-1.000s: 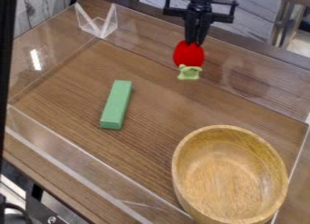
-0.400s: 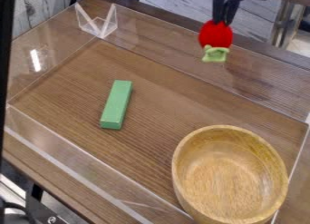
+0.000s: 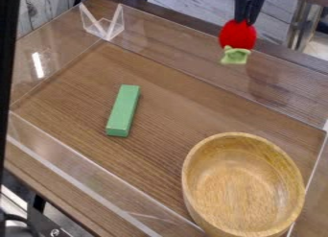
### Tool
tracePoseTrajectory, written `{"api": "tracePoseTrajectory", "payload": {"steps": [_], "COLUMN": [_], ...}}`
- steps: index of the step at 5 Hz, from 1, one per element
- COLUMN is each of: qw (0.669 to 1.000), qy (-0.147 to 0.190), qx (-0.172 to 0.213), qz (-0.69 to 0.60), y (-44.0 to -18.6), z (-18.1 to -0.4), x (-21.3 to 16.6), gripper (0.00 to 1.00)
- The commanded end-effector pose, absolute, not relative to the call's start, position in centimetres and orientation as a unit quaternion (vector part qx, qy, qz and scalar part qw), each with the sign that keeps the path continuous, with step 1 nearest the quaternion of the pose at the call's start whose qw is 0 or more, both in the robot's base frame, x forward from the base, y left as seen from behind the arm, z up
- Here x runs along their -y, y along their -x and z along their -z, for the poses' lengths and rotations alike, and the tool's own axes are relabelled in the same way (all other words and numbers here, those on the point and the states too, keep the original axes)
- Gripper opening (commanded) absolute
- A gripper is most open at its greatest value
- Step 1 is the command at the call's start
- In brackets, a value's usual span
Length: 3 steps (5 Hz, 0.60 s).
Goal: Move the red fruit to the right
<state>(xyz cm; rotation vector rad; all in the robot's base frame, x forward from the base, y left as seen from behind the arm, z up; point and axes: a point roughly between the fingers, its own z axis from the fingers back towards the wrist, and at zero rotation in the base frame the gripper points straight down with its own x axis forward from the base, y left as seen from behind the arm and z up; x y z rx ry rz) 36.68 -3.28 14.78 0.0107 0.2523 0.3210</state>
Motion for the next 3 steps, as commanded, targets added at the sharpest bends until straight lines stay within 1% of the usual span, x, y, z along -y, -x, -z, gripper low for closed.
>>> {"api": "tracePoseTrajectory", "payload": {"steps": [1,2,3], "qw": [0.982,0.975,0.977], "qy": [0.005,0.0,-0.006], "qx": [-0.097,-0.111,-0.12], "qz": [-0.165,-0.193,-0.178], "y": [-35.9,-34.5,-33.0], "z": [-17.4,-15.2,-14.8], "x": [2.6,1.6,0.5], "gripper": [0.0,0.0,0.0]}}
